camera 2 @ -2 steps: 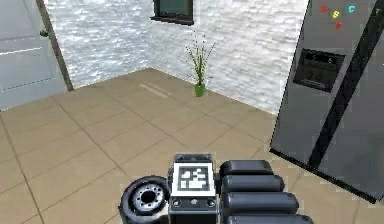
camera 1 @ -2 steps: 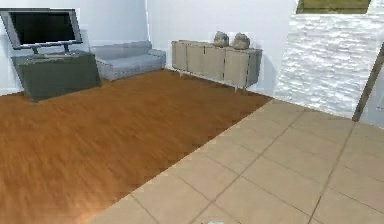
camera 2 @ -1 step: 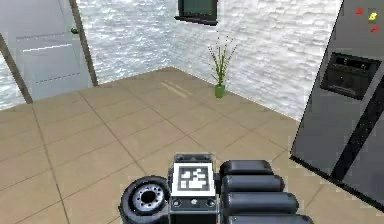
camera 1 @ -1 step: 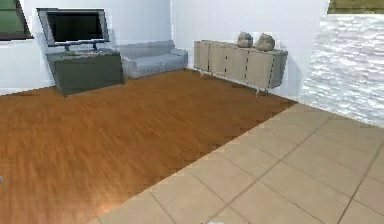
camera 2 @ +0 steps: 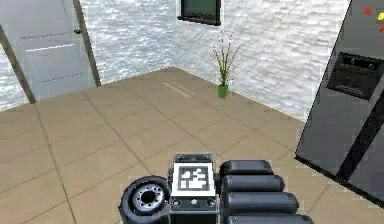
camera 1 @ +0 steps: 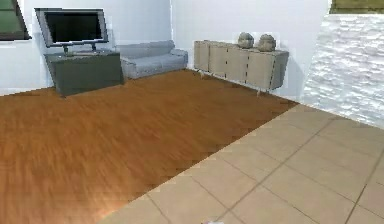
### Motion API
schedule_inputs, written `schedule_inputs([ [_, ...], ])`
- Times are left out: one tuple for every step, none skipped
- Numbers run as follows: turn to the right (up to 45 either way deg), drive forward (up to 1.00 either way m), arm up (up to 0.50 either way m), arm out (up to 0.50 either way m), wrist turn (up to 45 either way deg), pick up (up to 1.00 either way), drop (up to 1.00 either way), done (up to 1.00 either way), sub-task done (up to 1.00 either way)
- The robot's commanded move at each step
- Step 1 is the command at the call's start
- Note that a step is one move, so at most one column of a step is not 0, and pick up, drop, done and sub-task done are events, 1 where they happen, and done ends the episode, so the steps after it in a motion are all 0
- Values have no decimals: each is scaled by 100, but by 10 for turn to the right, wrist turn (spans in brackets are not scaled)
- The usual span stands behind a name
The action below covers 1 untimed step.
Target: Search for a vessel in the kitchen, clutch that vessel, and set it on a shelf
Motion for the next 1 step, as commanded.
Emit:
schedule_inputs([
  [-390, 0, 0, 0, 0, 0, 0, 0, 0],
])
